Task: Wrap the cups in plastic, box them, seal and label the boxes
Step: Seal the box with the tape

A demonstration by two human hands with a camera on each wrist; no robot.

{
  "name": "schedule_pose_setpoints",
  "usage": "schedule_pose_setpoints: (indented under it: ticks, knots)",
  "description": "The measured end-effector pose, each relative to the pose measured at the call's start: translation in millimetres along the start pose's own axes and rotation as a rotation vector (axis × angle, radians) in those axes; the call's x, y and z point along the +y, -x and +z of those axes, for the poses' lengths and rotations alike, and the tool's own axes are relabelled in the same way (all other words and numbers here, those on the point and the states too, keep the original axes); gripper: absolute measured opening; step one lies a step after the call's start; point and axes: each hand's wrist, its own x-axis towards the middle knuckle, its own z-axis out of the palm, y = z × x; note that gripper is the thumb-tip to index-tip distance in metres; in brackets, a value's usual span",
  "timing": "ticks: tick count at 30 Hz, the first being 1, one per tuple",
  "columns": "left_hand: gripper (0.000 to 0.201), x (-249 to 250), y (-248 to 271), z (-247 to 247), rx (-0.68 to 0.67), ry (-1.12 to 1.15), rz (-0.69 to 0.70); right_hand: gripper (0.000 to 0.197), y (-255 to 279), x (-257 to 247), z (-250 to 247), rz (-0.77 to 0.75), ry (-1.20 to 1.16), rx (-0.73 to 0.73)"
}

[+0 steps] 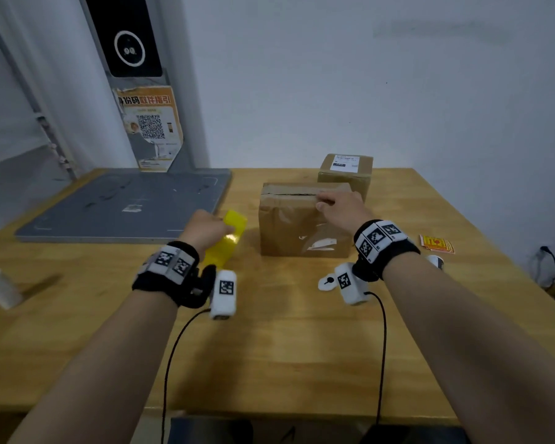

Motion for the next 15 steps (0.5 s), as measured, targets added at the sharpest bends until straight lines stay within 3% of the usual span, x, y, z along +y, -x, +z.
schedule_pose_setpoints:
  ticks: [1, 3, 5, 11, 15]
  knots:
    - [0.019, 7.2, 0.2, -6.9, 0.026, 0.167, -0.027, 0.037, 0.2, -0.4, -1.7, 0.004, 0.014, 0.003]
    - [0.014, 23.3, 0.3, -16.0, -0.012, 0.501, -0.077, 0.034, -1.6, 0.4, -4.8, 0.007, 0.019, 0.004]
    - [0.017, 38.4, -2.1, -16.0, -0.087, 0.681, -0.047, 0.03, -6.5, 2.9, -6.3, 0.013, -0.005, 0.004]
    - [0.043, 91.6, -8.5, 24.7, -0.028, 0.627, 0.179, 0.019, -15.7, 17.0, -11.8, -0.032, -0.081, -0.03]
    - [0.026, 112.0, -17.9, 44.4, 0.028, 0.754, 0.258, 0.026, -21.5, 25.0, -16.2, -0.053, -0.101, -0.073]
